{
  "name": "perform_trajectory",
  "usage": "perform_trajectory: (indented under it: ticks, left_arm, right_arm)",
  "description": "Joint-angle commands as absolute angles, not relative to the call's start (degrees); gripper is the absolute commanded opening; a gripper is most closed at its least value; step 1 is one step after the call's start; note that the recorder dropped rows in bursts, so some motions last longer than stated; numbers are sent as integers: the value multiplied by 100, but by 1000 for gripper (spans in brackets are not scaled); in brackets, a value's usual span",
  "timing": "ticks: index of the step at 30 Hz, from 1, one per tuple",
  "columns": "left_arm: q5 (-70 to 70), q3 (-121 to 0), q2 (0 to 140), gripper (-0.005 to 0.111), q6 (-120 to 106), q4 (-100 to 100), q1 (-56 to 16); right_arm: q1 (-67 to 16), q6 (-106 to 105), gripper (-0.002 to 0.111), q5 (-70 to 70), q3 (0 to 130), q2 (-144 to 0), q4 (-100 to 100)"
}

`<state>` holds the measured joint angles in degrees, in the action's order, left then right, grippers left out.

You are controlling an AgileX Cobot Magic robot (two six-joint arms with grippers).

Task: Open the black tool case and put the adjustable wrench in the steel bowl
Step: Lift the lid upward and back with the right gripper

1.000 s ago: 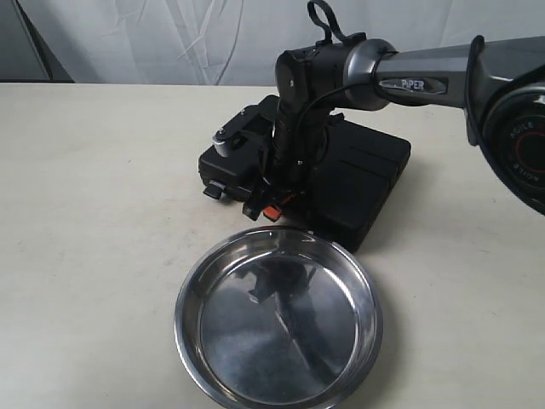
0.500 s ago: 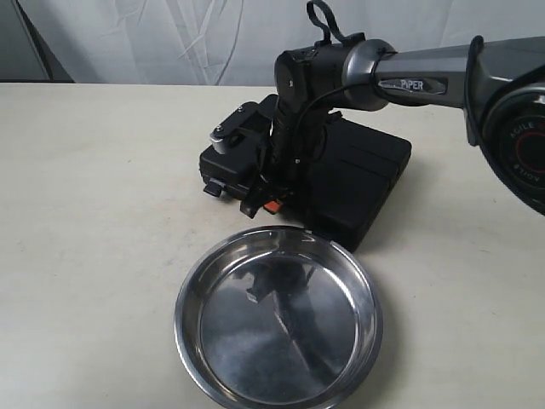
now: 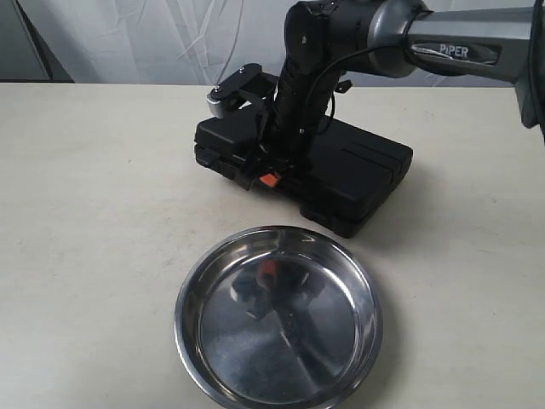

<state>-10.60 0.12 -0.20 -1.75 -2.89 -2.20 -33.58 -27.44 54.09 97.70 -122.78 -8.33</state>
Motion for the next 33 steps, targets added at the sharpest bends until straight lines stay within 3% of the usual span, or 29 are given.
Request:
perform_trajectory:
  ticks: [1,13,20,33]
  left_arm:
    - [-1036,0,0,0,-172,-271,-244]
    - [-1036,0,0,0,-172,-271,-244]
    - [-1036,0,0,0,-172,-271,-244]
    - [-1036,0,0,0,-172,-271,-244]
  right_arm:
    - [-3324,-2785,0,5278,9797,-12132,-791]
    - [-3313,-2325,0,5476,9797,-12392,-988]
    - [-3378,-1955,-1,5467,9797,-12320,326]
    - [-3368,-1490,-1,4922,9797,-11265,1270]
